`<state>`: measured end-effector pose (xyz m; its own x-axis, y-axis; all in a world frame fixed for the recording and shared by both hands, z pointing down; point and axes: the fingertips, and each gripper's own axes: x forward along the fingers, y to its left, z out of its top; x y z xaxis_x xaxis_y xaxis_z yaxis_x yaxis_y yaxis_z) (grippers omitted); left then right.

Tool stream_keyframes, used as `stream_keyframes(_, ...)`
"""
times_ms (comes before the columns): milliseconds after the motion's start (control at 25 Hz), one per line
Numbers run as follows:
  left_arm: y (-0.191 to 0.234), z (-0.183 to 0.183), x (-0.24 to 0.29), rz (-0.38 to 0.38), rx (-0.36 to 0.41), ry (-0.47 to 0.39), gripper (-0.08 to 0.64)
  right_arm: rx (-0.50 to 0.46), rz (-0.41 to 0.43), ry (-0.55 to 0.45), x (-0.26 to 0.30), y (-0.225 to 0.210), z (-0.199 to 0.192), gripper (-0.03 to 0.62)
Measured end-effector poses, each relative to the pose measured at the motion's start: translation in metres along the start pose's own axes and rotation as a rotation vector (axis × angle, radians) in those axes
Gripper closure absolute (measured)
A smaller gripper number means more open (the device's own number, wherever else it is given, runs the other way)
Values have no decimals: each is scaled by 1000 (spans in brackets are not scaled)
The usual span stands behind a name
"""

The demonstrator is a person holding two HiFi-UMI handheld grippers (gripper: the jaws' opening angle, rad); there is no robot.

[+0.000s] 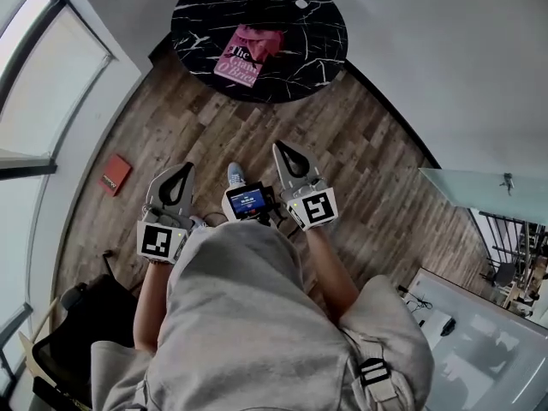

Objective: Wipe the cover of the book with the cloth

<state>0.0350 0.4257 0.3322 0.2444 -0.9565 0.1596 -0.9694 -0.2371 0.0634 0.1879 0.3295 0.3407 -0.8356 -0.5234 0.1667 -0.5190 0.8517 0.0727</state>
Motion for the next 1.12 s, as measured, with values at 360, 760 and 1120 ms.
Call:
stream_keyframes(360,0,-33,114,-34,98,118,562,3,68,76,64,-132,-52,549)
stream_keyframes(760,15,-82,196,-139,183,217,561,-111,221,245,177,-190,-113,472)
stream_keyframes(1120,90,-117,281,-226,200,243,506,-124,233,502,293,-233,-174,386)
